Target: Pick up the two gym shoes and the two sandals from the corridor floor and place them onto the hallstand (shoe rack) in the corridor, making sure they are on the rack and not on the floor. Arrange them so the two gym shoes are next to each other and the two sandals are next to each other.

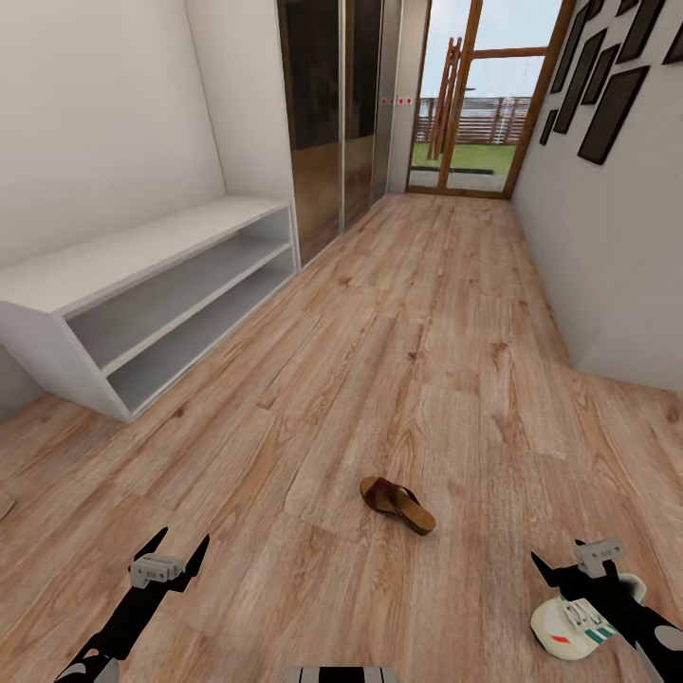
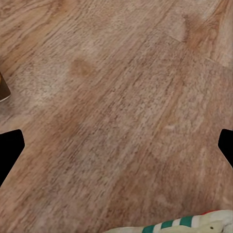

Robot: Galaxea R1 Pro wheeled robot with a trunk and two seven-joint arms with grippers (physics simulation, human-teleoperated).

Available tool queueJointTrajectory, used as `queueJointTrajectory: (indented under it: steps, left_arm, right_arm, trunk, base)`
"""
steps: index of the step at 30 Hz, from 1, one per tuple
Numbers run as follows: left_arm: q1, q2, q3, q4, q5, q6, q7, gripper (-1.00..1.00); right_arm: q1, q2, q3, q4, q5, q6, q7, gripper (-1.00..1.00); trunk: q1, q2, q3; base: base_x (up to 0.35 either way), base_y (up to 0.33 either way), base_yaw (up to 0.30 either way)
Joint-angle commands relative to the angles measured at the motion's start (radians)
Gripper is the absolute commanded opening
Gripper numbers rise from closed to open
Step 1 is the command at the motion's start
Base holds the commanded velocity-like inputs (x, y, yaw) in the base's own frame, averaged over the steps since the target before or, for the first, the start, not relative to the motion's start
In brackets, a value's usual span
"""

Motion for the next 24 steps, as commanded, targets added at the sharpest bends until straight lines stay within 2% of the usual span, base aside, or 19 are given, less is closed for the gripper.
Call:
queueJointTrajectory:
  steps: [1, 13, 24]
  left_arm:
    - [0.000, 0.000, 0.000, 0.000, 0.000, 0.000, 0.000, 1.00]
    - [0.000, 0.000, 0.000, 0.000, 0.000, 0.000, 0.000, 1.00]
    - [0.000, 0.000, 0.000, 0.000, 0.000, 0.000, 0.000, 1.00]
  right_arm:
    - [0.000, 0.000, 0.000, 0.000, 0.000, 0.000, 0.000, 1.00]
    - [0.000, 0.000, 0.000, 0.000, 0.000, 0.000, 0.000, 1.00]
    - [0.000, 0.000, 0.000, 0.000, 0.001, 0.000, -0.001, 1.00]
  trunk:
    - [0.000, 0.000, 0.000]
    - [0.000, 0.000, -0.002]
    - [0.000, 0.000, -0.013]
  base:
    - [0.000, 0.000, 0.000]
    - [0.000, 0.000, 0.017]
    - [0.000, 0.000, 0.132]
